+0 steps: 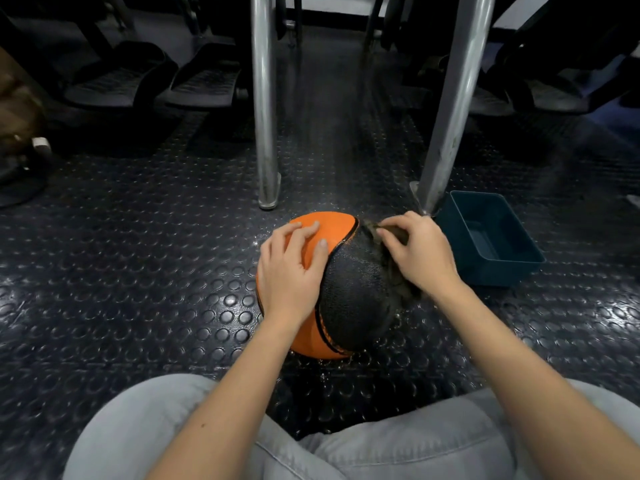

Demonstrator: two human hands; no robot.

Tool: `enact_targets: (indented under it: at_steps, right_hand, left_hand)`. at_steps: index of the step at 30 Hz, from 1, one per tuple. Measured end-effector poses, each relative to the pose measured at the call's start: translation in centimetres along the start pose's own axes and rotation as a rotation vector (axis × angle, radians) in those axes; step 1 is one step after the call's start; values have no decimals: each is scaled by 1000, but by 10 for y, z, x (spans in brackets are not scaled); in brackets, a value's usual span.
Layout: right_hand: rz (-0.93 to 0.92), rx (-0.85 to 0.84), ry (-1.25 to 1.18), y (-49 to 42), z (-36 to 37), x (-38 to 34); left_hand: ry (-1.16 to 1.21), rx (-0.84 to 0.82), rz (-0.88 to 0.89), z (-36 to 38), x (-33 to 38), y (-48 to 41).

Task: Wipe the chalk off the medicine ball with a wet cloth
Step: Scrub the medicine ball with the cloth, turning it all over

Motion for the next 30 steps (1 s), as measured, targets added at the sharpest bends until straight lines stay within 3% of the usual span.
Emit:
enact_targets:
  at_steps: [2, 6, 8, 12, 14, 19, 25, 27, 30]
  right_hand:
    - [20, 10, 11, 6, -1, 0]
    - [-332, 89, 33, 42, -19, -66]
    - [-422, 79, 58, 41, -15, -72]
    - [-131, 63, 67, 1, -10, -12]
    - [-89, 38, 24, 4, -9, -6]
    - [-454, 72, 55, 44, -18, -70]
    - [-48, 10, 9, 1, -6, 4]
    - [-149, 37, -6, 14, -13, -21]
    - [-445, 24, 23, 49, -18, -74]
  left_hand:
    - [-22, -4, 16, 5, 4, 1]
    - [-9, 5, 29, 3, 3, 1]
    - [10, -5, 38, 1, 2, 0]
    - [-9, -29, 40, 10, 7, 0]
    - [-29, -27, 56, 14, 12, 1]
    - [-15, -20, 87, 10, 10, -2]
    - [-16, -27, 52, 15, 12, 0]
    - [-30, -12, 52, 15, 12, 0]
    - [-32, -1, 47, 9, 8, -1]
Point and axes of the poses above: each hand's wrist, its own y-axis away from the middle knuckle, its own z-axis out of the palm, x = y × z, the point moved 10 cm from there along -y, towards the middle knuckle, and after that the axes turned 12 degrees about y, right-handed, at the moved point
